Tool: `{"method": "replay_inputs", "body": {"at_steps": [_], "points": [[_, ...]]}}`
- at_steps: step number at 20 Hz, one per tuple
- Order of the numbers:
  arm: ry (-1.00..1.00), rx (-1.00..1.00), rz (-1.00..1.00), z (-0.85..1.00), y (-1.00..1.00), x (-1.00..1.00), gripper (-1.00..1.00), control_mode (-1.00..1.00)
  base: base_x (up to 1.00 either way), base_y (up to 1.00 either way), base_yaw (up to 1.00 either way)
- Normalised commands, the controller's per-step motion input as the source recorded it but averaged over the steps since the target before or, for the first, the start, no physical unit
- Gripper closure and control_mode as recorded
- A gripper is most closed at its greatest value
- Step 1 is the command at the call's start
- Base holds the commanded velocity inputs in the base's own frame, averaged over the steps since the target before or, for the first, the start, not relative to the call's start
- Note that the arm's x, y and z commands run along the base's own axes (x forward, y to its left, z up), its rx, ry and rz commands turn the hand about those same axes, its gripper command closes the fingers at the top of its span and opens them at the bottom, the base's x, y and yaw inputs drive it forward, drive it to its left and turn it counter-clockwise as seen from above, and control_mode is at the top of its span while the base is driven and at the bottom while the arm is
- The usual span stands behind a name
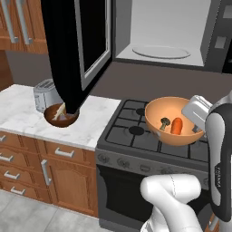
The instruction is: Place the bowl containing the carrot and mushroom in the microwave. Close the microwave door and press the start button to microwave the meal.
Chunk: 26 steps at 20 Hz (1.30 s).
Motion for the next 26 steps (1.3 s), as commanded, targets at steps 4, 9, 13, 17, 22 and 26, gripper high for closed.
{"method": "replay_inputs", "body": {"at_steps": [4,9,13,17,22,26], "points": [[0.0,0.0,0.0,0.0,0.0,0.0,1.0,1.0,0.39,0.01,0.03],[0.0,0.0,0.0,0.0,0.0,0.0,1.0,1.0,0.34,0.07,-0.01],[0.0,0.0,0.0,0.0,0.0,0.0,1.0,1.0,0.29,0.14,-0.14],[0.0,0.0,0.0,0.0,0.0,0.0,1.0,1.0,0.25,0.2,-0.26],[0.0,0.0,0.0,0.0,0.0,0.0,1.0,1.0,0.21,0.28,-0.29],[0.0,0.0,0.0,0.0,0.0,0.0,1.0,1.0,0.17,0.38,-0.23]]}}
